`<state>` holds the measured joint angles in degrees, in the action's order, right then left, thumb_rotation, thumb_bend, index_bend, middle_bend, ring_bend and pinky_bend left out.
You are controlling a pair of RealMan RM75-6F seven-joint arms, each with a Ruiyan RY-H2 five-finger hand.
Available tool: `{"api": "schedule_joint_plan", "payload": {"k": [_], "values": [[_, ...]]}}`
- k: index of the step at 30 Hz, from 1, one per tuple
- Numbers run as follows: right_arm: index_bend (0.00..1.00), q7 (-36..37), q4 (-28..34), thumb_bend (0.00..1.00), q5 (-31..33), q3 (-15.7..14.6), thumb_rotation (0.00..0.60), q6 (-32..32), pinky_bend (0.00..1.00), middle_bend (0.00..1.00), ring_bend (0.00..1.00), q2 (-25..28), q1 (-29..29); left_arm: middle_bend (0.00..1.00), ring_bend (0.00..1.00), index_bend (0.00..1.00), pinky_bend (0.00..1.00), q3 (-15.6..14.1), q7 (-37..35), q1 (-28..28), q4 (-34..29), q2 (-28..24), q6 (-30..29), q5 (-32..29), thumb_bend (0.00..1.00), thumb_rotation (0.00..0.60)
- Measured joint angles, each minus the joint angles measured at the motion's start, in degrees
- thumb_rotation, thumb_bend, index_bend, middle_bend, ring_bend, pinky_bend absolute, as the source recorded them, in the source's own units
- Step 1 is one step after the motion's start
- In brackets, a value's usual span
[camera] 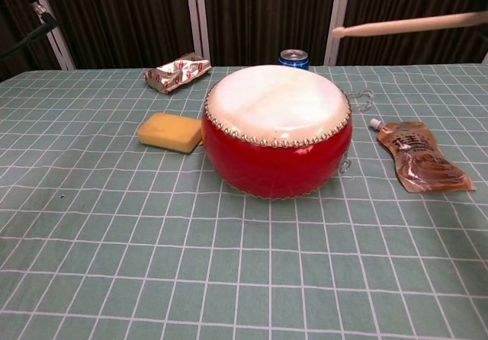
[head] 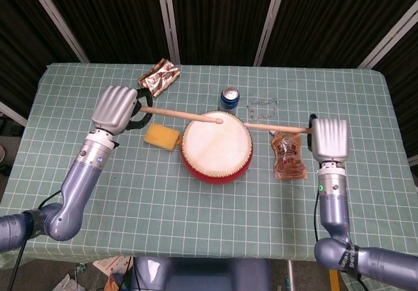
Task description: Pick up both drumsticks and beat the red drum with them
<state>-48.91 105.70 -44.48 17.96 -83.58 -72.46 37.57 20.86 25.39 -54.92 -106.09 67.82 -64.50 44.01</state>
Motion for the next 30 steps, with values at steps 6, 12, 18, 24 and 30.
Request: {"api": "schedule_joint_plan", "payload": {"k": [6,12,18,24,30], "values": [[0.94,5.9,1.3,0.6,-3.0,-1.0,0.6,0.8,1.0,1.0,1.0,3.1,-3.3,1.0,1.0,0.8,1.0,1.1,3.5,-2.8,-0.8,2.6,-1.3,-2.3,0.52,0.6],[0.94,10.3,0.4,0.6,-4.6,-1.9,0.6,2.9,1.0,1.0,1.0,4.8,-4.9,1.0,1.0,0.8,1.0,0.7,10.5,-6.6,0.8,5.9,-1.7,-8.2,0.52,0.6],[0.94,13.4,-1.4,0.6,-5.0,-2.3,0.6,4.6,1.0,1.0,1.0,5.8,-6.0,1.0,1.0,0.8,1.0,-2.4,19.9,-10.6,6.3,10.9,-0.8,-17.8,0.53,0.6],[0.94,15.8,-3.2,0.6,-4.7,-2.5,0.6,6.1,1.0,1.0,1.0,6.7,-7.0,1.0,1.0,0.8,1.0,-7.4,35.2,-15.1,10.2,14.0,-0.4,-33.0,0.53,0.6],[0.94,17.2,-3.8,0.6,-5.2,-2.9,0.6,6.7,1.0,1.0,1.0,7.2,-7.7,1.0,1.0,0.8,1.0,-7.7,45.5,-19.1,12.1,14.8,-1.2,-49.0,0.53,0.6]]}}
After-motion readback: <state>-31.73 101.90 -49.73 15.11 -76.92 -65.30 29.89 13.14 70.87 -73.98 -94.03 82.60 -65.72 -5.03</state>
